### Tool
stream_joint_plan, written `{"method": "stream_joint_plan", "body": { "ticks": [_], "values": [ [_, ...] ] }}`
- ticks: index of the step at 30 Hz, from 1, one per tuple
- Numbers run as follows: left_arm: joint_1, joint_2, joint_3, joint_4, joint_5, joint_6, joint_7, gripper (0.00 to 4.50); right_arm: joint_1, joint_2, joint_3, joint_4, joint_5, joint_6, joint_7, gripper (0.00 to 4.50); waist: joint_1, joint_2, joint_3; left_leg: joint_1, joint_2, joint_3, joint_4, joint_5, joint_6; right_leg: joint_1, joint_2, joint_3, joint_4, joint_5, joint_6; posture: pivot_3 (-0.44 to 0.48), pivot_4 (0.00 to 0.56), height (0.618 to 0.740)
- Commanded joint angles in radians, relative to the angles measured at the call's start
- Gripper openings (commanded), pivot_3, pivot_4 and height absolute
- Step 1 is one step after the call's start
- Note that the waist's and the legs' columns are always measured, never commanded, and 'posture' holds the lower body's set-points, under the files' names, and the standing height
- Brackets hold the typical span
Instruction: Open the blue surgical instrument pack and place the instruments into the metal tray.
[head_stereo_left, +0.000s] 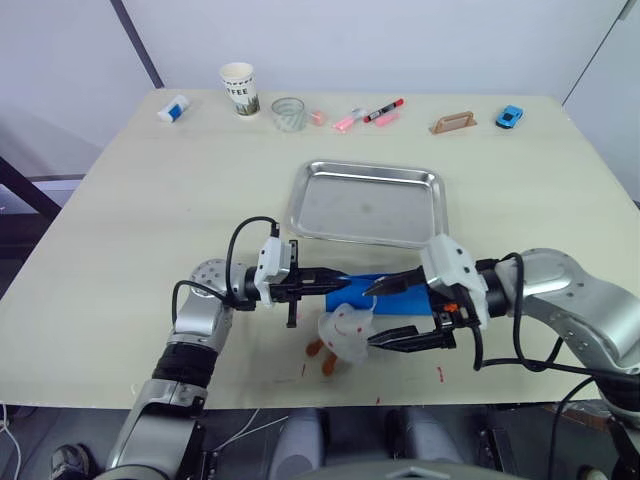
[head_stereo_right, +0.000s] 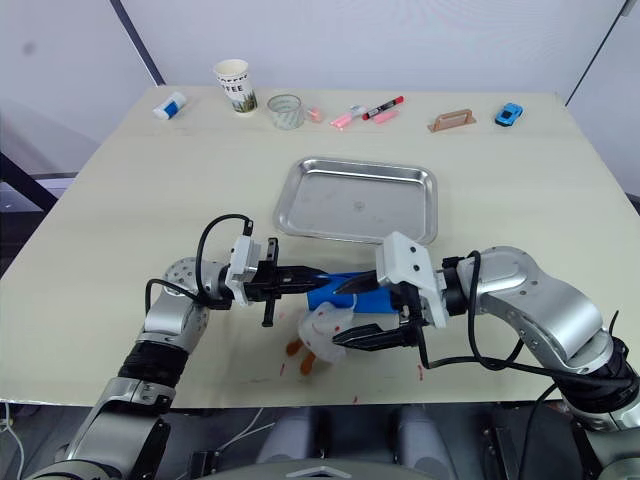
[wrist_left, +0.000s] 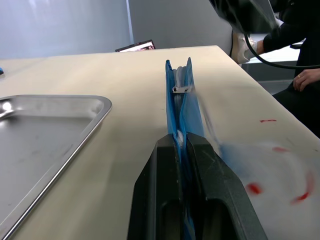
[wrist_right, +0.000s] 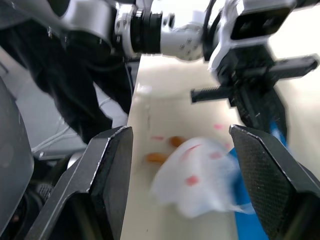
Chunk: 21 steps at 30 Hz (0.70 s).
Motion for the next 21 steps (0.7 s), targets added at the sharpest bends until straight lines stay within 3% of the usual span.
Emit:
{"method": "stream_joint_plan", "body": {
  "ticks": [1,2,6,13,18,21],
  "values": [
    [0.019,0.019,-0.012,-0.009,0.007,0.017,-0.018,0.00,0.047,-0.029,-0.092,-0.017,0.027,-0.021,-0.015,3.41,0.000,0.000,0.000,0.000,0.000,0.000,0.000,0.000,0.000,0.000,0.000,0.000,0.000,0.000,0.000,0.000,0.150,0.740],
    [0.020,0.019,-0.011,-0.011,0.007,0.017,-0.018,0.00,0.059,-0.036,-0.103,-0.018,0.027,-0.026,-0.015,3.41,-0.001,0.000,0.000,0.000,0.000,0.000,0.000,0.000,0.000,0.000,0.000,0.000,0.000,0.000,0.000,0.000,0.150,0.740],
    [0.020,0.019,-0.006,-0.017,-0.006,0.020,-0.024,0.00,0.192,-0.086,-0.215,-0.006,-0.008,-0.099,-0.017,4.40,0.000,0.000,0.000,0.000,0.000,0.000,0.000,0.000,0.000,0.000,0.000,0.000,0.000,0.000,0.000,0.000,0.150,0.740],
    [0.009,0.020,-0.002,-0.007,-0.010,0.010,-0.036,0.00,0.328,-0.115,-0.294,0.131,-0.077,-0.280,0.061,4.40,-0.002,0.000,0.000,0.000,0.000,0.000,0.000,0.000,0.000,0.000,0.001,0.001,0.000,0.000,0.000,0.000,0.150,0.740],
    [0.009,0.016,-0.007,-0.021,-0.009,0.020,-0.030,0.00,0.324,-0.003,-0.240,0.274,-0.192,-0.480,0.033,4.40,-0.001,0.000,0.000,0.000,0.000,0.001,0.000,0.000,0.000,0.000,0.001,0.001,0.000,0.000,0.000,0.000,0.150,0.740],
    [0.010,0.018,-0.009,-0.045,-0.012,0.036,-0.025,0.00,0.293,0.021,-0.207,0.344,-0.151,-0.464,0.108,4.40,-0.001,0.000,0.000,0.000,0.000,0.001,0.000,0.000,0.000,0.000,0.001,0.001,0.000,0.000,0.000,0.000,0.150,0.740]
  ]
}}
